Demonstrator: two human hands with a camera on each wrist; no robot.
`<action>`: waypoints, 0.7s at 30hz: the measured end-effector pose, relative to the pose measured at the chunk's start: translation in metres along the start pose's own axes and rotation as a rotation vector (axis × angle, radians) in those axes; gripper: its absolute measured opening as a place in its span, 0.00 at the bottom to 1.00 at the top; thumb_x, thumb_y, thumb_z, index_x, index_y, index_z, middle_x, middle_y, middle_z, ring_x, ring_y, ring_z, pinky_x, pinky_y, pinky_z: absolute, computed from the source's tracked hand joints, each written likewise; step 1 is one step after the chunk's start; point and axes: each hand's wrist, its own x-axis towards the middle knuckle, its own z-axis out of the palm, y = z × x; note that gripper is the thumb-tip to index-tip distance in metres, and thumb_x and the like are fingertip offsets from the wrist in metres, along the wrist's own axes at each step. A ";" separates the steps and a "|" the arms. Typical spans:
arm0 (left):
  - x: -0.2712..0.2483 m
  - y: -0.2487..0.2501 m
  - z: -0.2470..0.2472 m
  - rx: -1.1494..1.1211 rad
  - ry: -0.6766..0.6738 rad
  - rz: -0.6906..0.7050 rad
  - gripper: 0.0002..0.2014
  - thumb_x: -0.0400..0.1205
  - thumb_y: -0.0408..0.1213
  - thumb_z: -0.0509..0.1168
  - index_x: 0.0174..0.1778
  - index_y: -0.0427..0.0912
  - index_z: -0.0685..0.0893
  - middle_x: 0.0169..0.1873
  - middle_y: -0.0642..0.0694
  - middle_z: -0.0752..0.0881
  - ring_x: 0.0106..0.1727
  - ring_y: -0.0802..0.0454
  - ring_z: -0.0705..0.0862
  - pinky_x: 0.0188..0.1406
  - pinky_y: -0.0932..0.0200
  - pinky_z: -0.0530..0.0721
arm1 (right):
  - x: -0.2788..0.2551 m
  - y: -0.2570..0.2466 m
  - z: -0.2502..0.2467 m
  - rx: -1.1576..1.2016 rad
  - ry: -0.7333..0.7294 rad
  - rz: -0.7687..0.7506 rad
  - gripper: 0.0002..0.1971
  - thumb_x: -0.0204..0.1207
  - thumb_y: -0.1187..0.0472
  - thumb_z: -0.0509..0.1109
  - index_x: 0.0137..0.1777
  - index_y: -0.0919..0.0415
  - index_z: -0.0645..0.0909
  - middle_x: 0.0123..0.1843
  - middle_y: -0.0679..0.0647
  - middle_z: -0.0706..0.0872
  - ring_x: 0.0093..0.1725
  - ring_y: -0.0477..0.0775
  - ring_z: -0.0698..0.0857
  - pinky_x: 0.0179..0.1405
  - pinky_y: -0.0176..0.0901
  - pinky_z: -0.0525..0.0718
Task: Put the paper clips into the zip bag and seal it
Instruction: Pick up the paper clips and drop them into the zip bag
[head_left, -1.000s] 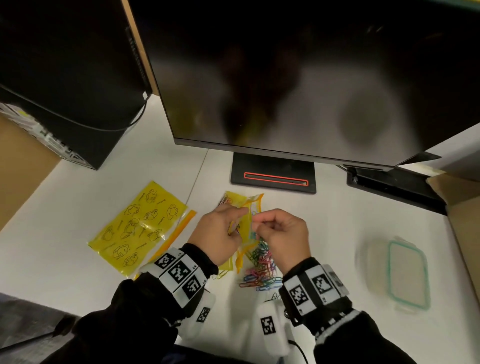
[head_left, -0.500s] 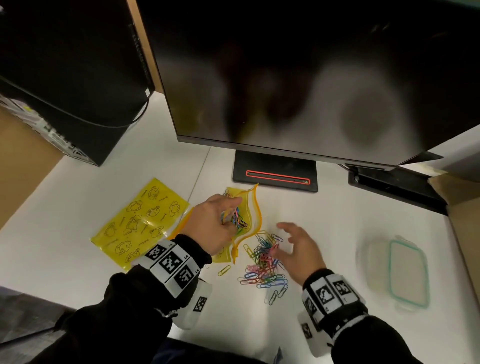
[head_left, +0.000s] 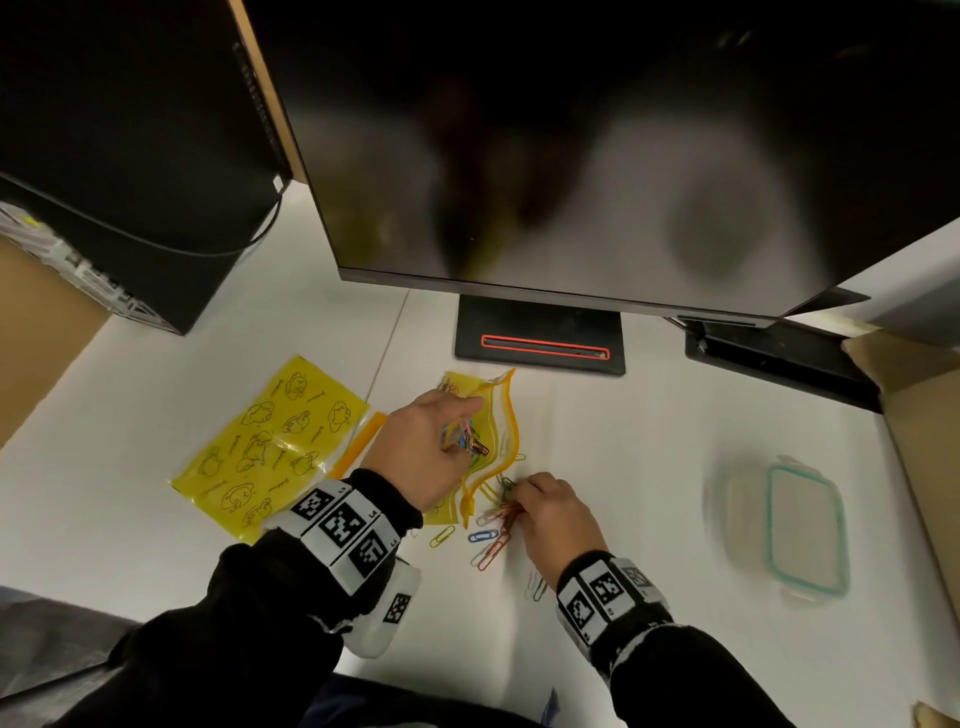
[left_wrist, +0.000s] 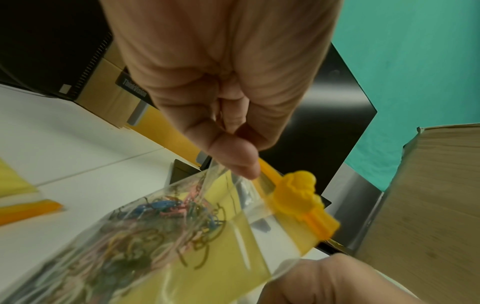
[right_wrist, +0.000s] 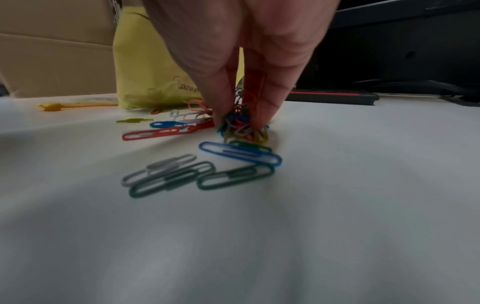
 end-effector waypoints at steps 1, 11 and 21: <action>0.000 0.000 0.000 -0.006 0.000 0.000 0.28 0.70 0.24 0.64 0.66 0.47 0.80 0.65 0.46 0.80 0.60 0.49 0.82 0.59 0.51 0.84 | 0.000 0.000 0.000 0.020 0.022 0.001 0.14 0.74 0.69 0.62 0.58 0.60 0.81 0.59 0.56 0.81 0.57 0.62 0.79 0.49 0.53 0.83; -0.001 0.000 0.006 -0.055 -0.038 -0.006 0.28 0.71 0.22 0.64 0.67 0.46 0.79 0.62 0.46 0.79 0.57 0.49 0.82 0.53 0.52 0.86 | -0.007 0.002 -0.029 0.639 0.302 0.301 0.14 0.68 0.71 0.74 0.34 0.48 0.87 0.34 0.48 0.89 0.37 0.52 0.86 0.40 0.27 0.83; -0.001 0.004 0.007 0.024 -0.045 0.010 0.29 0.70 0.24 0.65 0.68 0.47 0.77 0.65 0.47 0.78 0.54 0.42 0.83 0.51 0.74 0.72 | 0.019 -0.061 -0.072 0.696 0.268 0.159 0.09 0.69 0.72 0.71 0.39 0.57 0.87 0.34 0.51 0.87 0.31 0.44 0.83 0.35 0.33 0.80</action>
